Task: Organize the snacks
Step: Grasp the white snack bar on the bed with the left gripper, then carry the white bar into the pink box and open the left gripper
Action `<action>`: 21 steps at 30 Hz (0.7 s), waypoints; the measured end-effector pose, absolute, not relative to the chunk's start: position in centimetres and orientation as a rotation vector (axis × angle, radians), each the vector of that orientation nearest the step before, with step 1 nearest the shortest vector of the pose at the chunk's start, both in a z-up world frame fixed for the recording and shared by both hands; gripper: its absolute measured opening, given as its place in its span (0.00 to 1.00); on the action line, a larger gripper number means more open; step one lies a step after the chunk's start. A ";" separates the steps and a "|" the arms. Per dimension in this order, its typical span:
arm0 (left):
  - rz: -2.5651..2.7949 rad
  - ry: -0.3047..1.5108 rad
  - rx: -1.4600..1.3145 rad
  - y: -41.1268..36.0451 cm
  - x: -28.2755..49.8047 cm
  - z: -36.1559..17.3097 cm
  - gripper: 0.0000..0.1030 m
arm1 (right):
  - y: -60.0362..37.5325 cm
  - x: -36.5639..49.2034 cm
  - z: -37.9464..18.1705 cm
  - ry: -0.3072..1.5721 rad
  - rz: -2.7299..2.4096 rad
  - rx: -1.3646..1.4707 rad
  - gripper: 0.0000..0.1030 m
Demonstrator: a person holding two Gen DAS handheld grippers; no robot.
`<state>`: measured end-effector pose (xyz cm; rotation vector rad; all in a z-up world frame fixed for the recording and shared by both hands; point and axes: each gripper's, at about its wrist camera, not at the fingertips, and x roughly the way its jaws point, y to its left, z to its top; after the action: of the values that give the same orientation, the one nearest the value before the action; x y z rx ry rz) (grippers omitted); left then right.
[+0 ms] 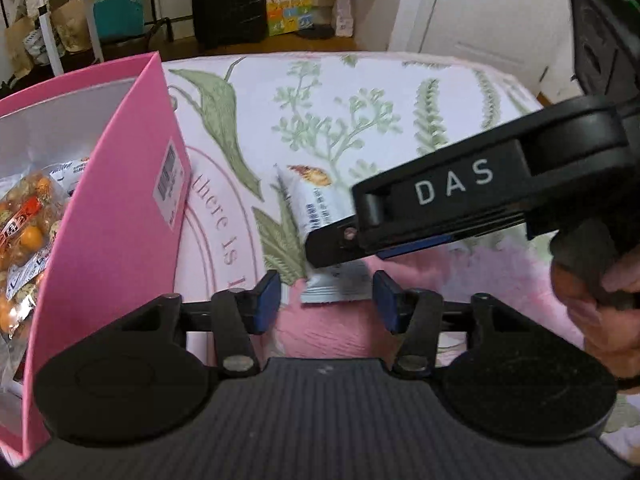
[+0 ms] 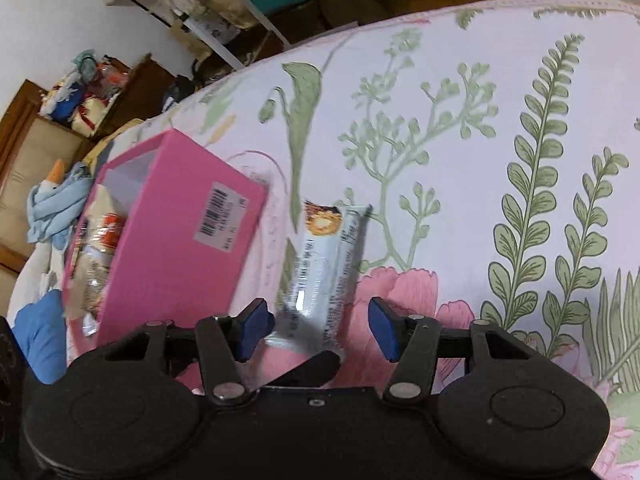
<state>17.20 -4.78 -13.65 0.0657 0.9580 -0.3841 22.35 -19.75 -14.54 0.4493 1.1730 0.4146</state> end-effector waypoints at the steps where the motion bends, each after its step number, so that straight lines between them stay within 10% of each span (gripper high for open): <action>1: -0.390 0.956 0.067 -4.7 17.3 -13.8 0.44 | -19.8 22.4 -14.8 1.164 0.414 0.449 0.50; 5: -0.404 0.966 0.044 -4.5 17.5 -13.9 0.36 | -20.1 22.5 -15.1 1.145 0.454 0.474 0.32; 21: -0.453 1.002 -0.033 -3.1 15.2 -11.1 0.30 | -19.3 19.7 -12.4 1.135 0.471 0.432 0.30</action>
<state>15.17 -3.13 -11.14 -0.0334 1.0023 -0.4533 19.75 -19.28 -12.40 0.4317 1.1354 0.4706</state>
